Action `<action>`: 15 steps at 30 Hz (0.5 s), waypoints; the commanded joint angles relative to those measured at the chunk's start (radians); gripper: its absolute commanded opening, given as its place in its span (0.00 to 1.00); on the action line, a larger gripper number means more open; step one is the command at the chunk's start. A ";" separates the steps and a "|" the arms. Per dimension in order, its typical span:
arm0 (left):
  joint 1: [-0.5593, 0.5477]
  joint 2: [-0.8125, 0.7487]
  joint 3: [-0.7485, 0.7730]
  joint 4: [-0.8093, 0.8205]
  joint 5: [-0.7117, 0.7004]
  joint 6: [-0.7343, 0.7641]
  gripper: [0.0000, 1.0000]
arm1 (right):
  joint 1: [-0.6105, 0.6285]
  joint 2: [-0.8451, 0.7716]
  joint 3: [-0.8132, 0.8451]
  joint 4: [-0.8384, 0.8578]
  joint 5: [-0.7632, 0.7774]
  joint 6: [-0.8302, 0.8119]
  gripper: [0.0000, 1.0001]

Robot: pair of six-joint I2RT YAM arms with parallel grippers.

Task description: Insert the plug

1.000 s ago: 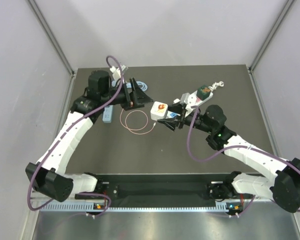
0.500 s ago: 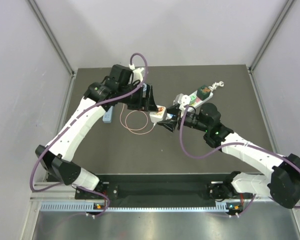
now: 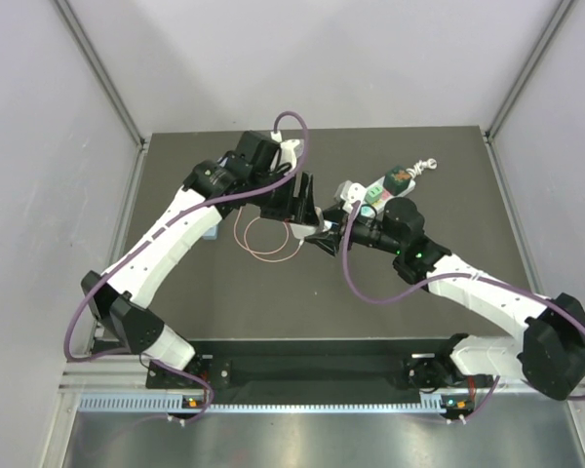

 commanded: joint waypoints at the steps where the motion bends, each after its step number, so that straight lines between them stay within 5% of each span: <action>1: -0.007 0.021 0.029 0.020 -0.013 0.006 0.69 | 0.020 0.004 0.056 0.054 0.003 -0.016 0.00; 4: -0.009 0.049 0.041 -0.023 -0.014 0.015 0.47 | 0.024 0.004 0.053 0.057 0.018 -0.011 0.00; 7: -0.013 0.063 0.023 -0.051 -0.049 0.020 0.39 | 0.023 0.002 0.053 0.057 0.031 -0.011 0.00; 9: -0.015 0.057 -0.001 -0.040 -0.027 0.018 0.42 | 0.023 0.007 0.055 0.057 0.034 -0.010 0.00; 12: -0.015 0.049 -0.044 -0.011 0.009 0.007 0.60 | 0.023 0.028 0.064 0.057 0.034 -0.008 0.00; 15: -0.015 0.052 -0.037 -0.017 -0.011 0.018 0.61 | 0.025 0.041 0.070 0.057 0.034 -0.005 0.00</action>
